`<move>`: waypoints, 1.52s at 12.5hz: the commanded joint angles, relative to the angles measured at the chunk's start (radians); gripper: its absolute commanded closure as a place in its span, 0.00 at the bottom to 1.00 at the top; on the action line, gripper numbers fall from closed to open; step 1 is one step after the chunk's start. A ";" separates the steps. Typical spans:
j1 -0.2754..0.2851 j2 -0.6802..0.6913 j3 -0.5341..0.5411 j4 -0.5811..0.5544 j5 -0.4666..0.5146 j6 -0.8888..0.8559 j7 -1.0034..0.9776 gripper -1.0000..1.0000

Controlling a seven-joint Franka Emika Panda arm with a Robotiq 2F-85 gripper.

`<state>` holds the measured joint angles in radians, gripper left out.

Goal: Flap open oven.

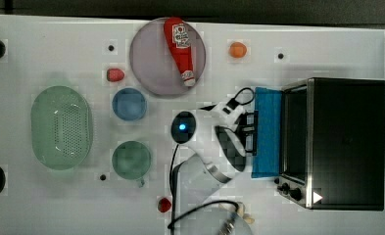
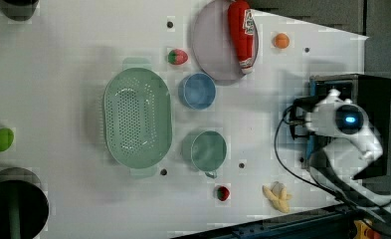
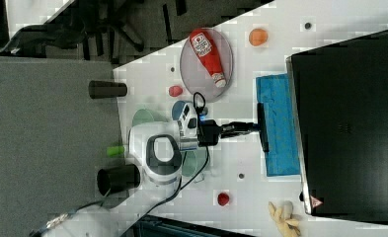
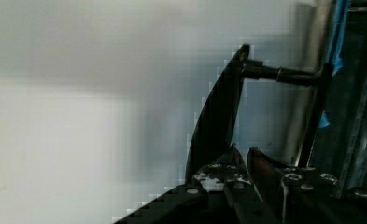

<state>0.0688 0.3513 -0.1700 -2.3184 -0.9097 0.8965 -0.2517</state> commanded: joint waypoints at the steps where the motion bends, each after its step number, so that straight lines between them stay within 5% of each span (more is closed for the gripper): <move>1: 0.058 0.077 0.003 0.031 -0.002 -0.038 0.263 0.82; 6: 0.074 0.088 0.002 0.071 0.016 -0.023 0.289 0.82; 14: 0.059 -0.317 -0.020 0.184 0.799 -0.196 0.330 0.82; 19: 0.059 -0.486 -0.020 0.417 0.866 -0.698 0.335 0.82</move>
<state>0.1395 -0.1735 -0.1863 -1.9150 -0.0493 0.2413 0.0277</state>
